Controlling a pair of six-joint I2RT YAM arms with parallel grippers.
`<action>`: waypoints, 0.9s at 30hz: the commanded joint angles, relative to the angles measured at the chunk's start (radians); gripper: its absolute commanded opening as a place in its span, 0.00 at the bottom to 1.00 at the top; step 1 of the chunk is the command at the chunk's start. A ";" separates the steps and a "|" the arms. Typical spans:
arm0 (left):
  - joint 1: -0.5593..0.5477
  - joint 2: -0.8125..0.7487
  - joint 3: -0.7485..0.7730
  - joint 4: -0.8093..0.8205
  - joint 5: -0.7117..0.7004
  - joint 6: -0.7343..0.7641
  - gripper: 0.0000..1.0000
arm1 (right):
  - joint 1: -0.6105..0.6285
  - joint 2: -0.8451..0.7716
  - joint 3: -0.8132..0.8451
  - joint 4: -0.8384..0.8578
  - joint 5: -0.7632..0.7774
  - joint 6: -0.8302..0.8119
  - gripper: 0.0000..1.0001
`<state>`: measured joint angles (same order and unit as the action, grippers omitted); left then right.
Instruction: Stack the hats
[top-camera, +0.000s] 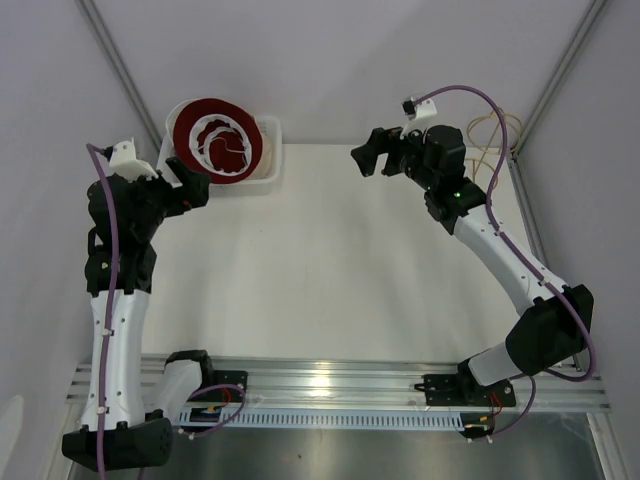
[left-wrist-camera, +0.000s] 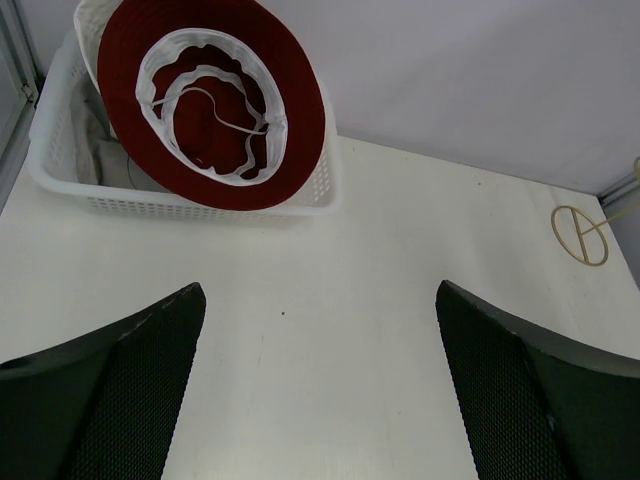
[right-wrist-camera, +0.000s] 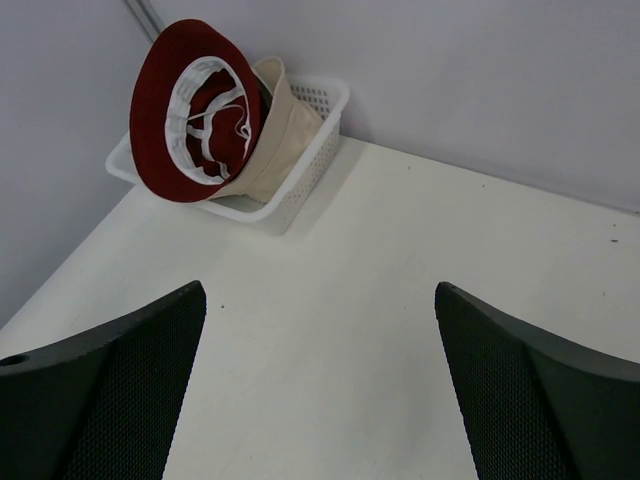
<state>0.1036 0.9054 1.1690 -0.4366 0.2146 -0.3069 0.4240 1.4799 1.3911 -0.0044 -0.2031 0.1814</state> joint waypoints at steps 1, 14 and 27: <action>0.010 0.000 0.017 0.032 0.005 -0.014 0.99 | 0.007 -0.023 0.000 0.012 0.082 -0.013 0.99; 0.016 0.075 -0.057 0.117 -0.050 -0.061 1.00 | -0.062 -0.038 -0.050 -0.051 0.291 -0.019 0.99; 0.010 0.270 -0.011 0.210 0.049 -0.268 0.99 | -0.255 -0.181 -0.210 0.067 0.587 -0.072 0.99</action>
<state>0.1097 1.1503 1.0878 -0.2634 0.1974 -0.5251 0.1787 1.3457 1.1847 -0.0494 0.1581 0.1844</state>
